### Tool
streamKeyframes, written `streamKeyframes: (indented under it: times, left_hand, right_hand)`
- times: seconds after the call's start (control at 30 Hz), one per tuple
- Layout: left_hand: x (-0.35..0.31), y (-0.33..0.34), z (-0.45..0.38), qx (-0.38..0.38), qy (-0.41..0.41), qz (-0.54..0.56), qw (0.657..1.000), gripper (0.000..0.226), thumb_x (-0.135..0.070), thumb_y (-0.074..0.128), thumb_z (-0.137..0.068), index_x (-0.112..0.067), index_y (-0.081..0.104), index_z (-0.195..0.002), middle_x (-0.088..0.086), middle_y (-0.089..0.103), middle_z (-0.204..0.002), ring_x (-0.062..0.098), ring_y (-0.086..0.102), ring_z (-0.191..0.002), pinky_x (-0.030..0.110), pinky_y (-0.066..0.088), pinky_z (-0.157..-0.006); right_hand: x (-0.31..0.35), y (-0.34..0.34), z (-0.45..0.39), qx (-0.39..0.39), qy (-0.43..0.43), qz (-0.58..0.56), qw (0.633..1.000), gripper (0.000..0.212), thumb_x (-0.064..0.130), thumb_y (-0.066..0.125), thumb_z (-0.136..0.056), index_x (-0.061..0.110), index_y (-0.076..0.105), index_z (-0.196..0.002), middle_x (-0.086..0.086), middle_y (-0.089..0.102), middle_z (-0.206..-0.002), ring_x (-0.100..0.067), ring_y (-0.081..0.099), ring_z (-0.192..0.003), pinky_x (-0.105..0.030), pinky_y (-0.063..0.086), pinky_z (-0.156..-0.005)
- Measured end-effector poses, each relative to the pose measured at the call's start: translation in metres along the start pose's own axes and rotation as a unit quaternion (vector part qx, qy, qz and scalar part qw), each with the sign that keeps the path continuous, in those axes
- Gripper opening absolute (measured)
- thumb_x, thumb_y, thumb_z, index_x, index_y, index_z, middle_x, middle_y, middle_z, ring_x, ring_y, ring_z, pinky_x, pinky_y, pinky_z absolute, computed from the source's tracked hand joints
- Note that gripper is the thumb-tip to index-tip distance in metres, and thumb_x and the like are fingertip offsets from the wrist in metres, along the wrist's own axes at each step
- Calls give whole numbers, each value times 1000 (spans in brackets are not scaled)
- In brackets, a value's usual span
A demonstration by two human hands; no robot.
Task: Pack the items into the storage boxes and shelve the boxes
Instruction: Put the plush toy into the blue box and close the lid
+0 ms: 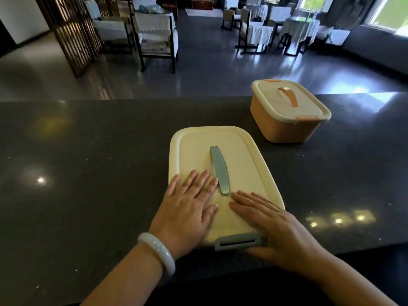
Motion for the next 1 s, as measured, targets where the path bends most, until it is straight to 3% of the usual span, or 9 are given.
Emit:
streamKeyframes:
  times: [0.07,0.2,0.43,0.57,0.63,0.7,0.83,0.9,1.0]
  left_hand:
    - [0,1,0,0,3,4,1000,57,-54,9,-98,-38,-6,-151,-14,-11,-159,7,-16,-145,41,-10,-118]
    - [1,1,0,-3,-1,10,1000,55,-50,8,-99,-38,-6,-151,-15,-12,-159,6,-17,-144,39,-14,-117]
    - [0,3,0,17,-3,6,1000,56,-52,9,-99,-38,-6,-151,-15,-12,-158,5,-19,-143,37,-17,-115]
    - [14,-2,-12,41,-11,48,998,56,-54,18,-98,-37,8,-151,-15,-7,-160,2,-17,-143,36,-15,-115]
    - [33,-11,-31,39,-51,41,997,59,-55,21,-98,-33,11,-152,-13,-9,-160,6,-16,-144,40,-12,-115]
    - [49,-16,-58,61,-84,19,994,65,-58,24,-97,-30,6,-153,-10,-15,-159,14,-19,-145,48,-9,-117]
    - [59,-24,-107,62,-87,-2,994,69,-61,22,-96,-31,-5,-152,-3,-16,-160,26,-18,-146,58,-5,-116]
    - [59,-13,-117,78,-88,-14,993,69,-63,19,-95,-32,-7,-152,-2,-15,-160,29,-16,-146,62,-5,-114]
    - [64,6,-118,100,-108,-43,988,69,-66,8,-92,-34,-15,-149,-2,-19,-159,28,-18,-146,65,-5,-112]
  right_hand:
    - [-1,-5,2,-6,4,-50,999,78,57,59,-83,32,25,-149,17,19,-156,2,14,-143,-33,19,-117]
    - [-3,-2,1,23,7,-69,997,77,60,57,-83,37,22,-148,23,16,-155,7,10,-142,-29,14,-118]
    - [-8,-7,-1,8,29,-129,991,71,64,61,-78,45,34,-141,34,25,-147,10,19,-139,-25,17,-117]
    - [-15,-1,-6,59,49,-137,988,72,74,57,-72,56,32,-136,44,20,-144,17,13,-136,-16,11,-114]
    - [-27,-3,-15,91,84,-148,981,61,84,47,-68,68,34,-125,53,21,-135,25,18,-129,-15,19,-110]
    - [-45,-15,-32,67,132,-158,976,50,85,39,-68,73,37,-116,55,30,-126,26,29,-121,-16,30,-102]
    - [-73,-41,-86,-24,183,-128,974,59,71,41,-77,55,34,-133,30,31,-144,0,29,-135,-35,29,-109]
    - [-85,-47,-120,-44,181,-107,977,62,57,50,-87,41,30,-143,15,25,-153,-11,23,-142,-39,27,-112]
    - [-104,-51,-170,-51,183,-98,977,66,48,55,-90,30,29,-147,7,24,-156,-17,19,-144,-41,25,-113]
Point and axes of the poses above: each hand's wrist, its own z-axis away from the middle knuckle, its own y-axis out of the palm, x = y × z, the point moved 10 cm from there along -z, towards the middle knuckle
